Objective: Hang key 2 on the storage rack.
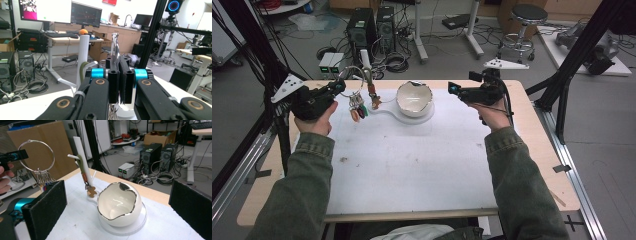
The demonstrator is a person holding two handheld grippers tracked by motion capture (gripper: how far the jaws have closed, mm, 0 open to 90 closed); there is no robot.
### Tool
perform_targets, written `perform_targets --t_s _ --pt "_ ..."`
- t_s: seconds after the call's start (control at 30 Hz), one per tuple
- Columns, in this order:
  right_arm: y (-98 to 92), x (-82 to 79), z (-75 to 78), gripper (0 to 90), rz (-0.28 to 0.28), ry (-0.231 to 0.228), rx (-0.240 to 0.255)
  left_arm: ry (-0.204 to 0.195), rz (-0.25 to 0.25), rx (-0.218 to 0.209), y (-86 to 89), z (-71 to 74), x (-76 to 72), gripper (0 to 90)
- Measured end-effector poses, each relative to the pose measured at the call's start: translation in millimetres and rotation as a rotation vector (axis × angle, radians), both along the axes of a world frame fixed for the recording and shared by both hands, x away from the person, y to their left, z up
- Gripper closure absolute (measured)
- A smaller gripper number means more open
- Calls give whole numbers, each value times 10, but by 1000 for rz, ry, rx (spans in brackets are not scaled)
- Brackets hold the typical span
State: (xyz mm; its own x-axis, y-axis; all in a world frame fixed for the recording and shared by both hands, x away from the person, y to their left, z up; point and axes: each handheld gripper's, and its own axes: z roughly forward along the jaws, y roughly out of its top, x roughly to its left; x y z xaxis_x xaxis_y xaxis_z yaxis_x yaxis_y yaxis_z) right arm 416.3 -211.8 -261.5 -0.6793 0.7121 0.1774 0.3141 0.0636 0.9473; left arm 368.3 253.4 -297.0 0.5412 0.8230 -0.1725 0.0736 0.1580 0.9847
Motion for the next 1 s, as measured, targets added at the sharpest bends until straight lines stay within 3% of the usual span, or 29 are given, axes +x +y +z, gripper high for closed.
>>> perform_targets --t_s 0.53,1.0 --pt "-349 -123 -379 6 -56 -26 6 13 49 -6 87 -11 34 870" --pt "-705 -277 -811 6 -136 -3 13 40 98 -4 134 -54 121 871"
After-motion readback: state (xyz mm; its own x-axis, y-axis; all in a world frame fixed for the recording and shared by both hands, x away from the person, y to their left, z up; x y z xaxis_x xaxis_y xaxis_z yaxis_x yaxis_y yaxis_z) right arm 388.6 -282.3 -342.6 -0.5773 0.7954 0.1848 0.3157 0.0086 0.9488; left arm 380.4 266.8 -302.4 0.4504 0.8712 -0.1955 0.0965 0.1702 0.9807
